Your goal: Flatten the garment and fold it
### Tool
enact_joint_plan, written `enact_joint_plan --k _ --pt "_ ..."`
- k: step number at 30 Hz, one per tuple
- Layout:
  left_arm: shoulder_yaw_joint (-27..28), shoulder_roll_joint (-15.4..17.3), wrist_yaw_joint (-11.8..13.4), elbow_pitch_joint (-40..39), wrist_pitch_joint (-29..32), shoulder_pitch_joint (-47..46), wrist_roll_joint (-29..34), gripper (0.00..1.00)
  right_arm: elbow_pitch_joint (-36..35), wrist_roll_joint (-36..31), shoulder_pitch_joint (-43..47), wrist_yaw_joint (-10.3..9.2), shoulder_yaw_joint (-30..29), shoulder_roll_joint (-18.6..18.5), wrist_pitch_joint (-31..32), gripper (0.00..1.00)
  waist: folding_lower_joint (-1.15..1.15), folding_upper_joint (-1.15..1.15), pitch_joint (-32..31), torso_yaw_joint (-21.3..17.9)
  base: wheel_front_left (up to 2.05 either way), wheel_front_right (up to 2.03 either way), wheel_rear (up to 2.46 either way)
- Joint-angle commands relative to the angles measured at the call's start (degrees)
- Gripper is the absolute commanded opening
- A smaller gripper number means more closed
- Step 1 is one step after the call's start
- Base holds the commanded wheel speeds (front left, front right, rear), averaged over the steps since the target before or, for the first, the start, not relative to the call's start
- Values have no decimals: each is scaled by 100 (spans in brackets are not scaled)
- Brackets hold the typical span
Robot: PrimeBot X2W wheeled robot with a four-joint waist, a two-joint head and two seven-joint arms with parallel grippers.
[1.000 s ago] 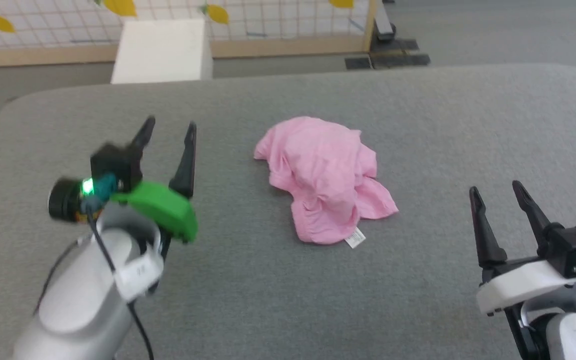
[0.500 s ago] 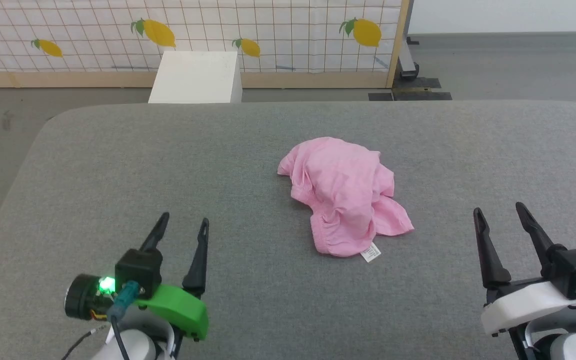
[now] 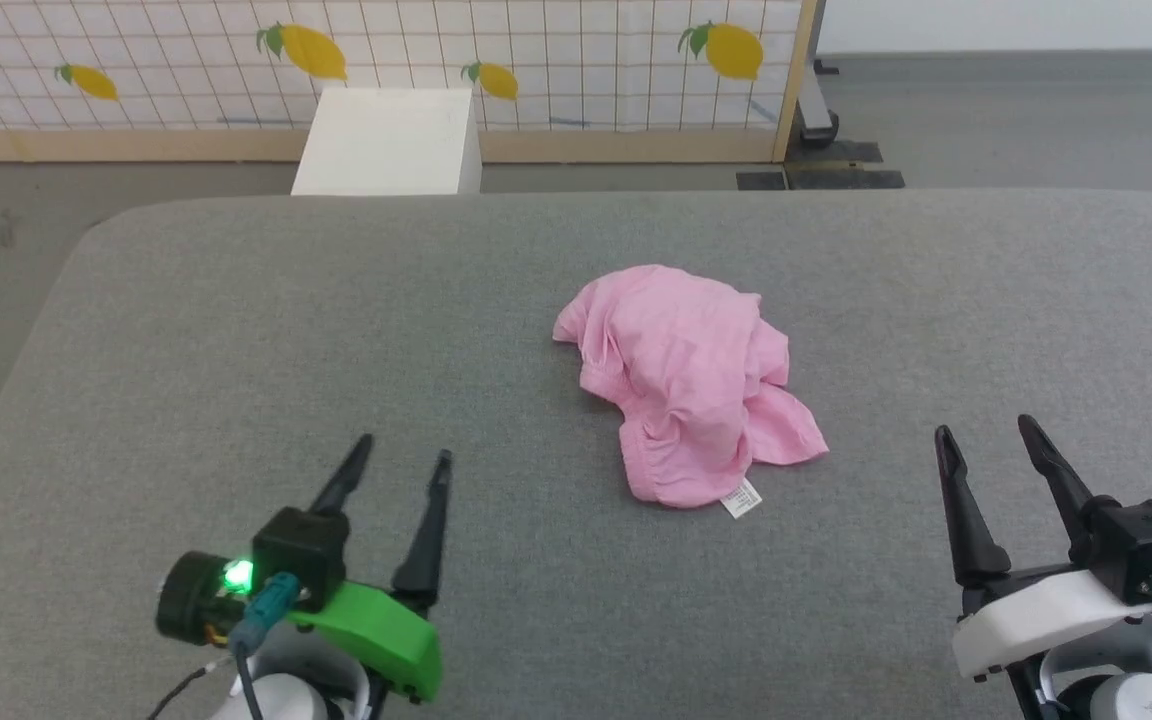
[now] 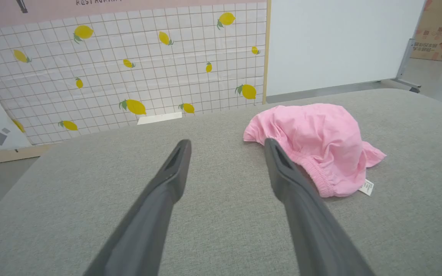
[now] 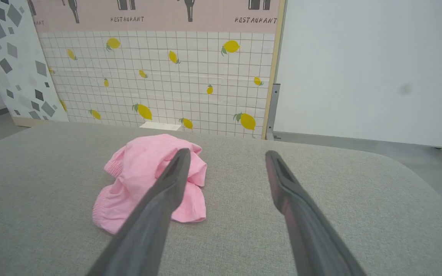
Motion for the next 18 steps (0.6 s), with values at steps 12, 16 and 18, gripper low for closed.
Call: enact_joint_plan --k 12,16,18 --pt "-618 -239 -721 -364 1970 -1013 -574 100 -115 -57 -237 -9 -27 104 -11 100 0 0 880 -359 0 0 0" --pt "-718 -395 -924 -298 2823 -1399 -1032 100 -133 -94 -346 -9 -29 133 -54 100 0 0 1200 -503 0 0 0" --pt "-704 -461 -980 -224 3141 -1603 -1219 100 -134 -108 -409 -9 -32 148 -82 100 0 0 1347 -586 0 0 0"
